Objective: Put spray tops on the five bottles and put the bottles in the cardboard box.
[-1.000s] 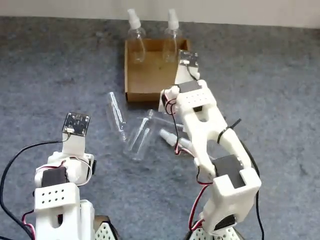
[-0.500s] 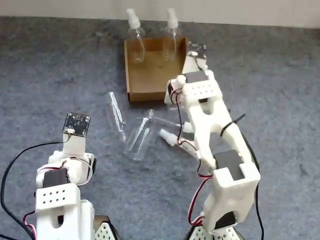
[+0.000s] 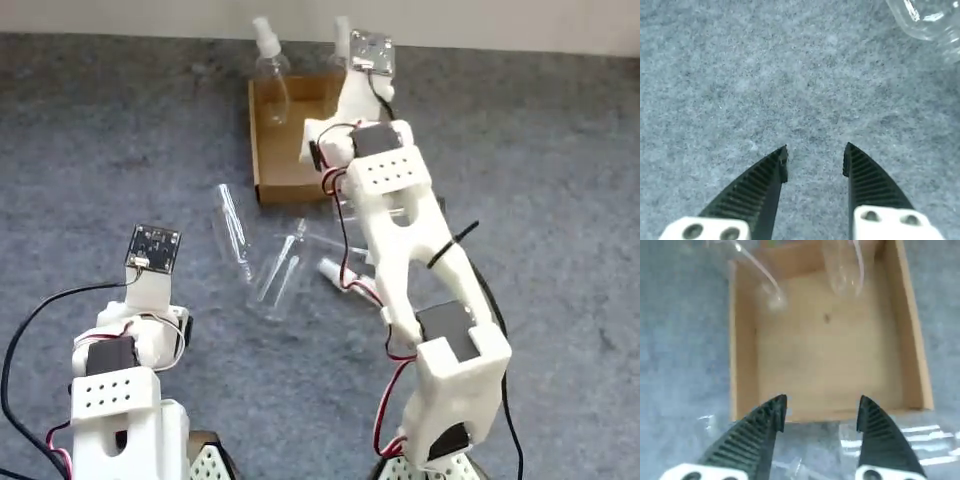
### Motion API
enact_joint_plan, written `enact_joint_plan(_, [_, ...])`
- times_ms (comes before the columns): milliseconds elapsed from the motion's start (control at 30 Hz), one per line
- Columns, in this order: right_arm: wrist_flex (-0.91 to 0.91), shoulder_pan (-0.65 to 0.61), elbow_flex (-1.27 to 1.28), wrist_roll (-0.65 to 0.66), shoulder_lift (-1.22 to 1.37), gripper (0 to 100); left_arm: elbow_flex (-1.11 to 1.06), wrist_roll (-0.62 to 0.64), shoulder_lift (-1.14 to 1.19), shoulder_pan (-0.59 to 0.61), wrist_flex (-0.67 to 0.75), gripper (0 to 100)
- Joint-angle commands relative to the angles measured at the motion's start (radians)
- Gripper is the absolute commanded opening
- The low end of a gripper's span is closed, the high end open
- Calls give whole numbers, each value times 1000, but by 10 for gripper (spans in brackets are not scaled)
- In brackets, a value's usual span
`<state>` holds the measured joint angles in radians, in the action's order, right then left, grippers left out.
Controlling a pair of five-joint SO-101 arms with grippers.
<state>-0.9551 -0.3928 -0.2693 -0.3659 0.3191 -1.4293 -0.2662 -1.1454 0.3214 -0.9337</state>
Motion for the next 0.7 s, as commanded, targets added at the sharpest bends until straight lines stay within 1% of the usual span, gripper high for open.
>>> enact_joint_plan(0, [114,-27,12,-8,28,195,5,-3,-15,16,18,173])
enact_joint_plan(233, [131,-102,12,-9,93,195,4,-3,-15,16,18,173])
enact_joint_plan(667, [136,-104,19,-9,96,195,4,-3,-15,16,17,173])
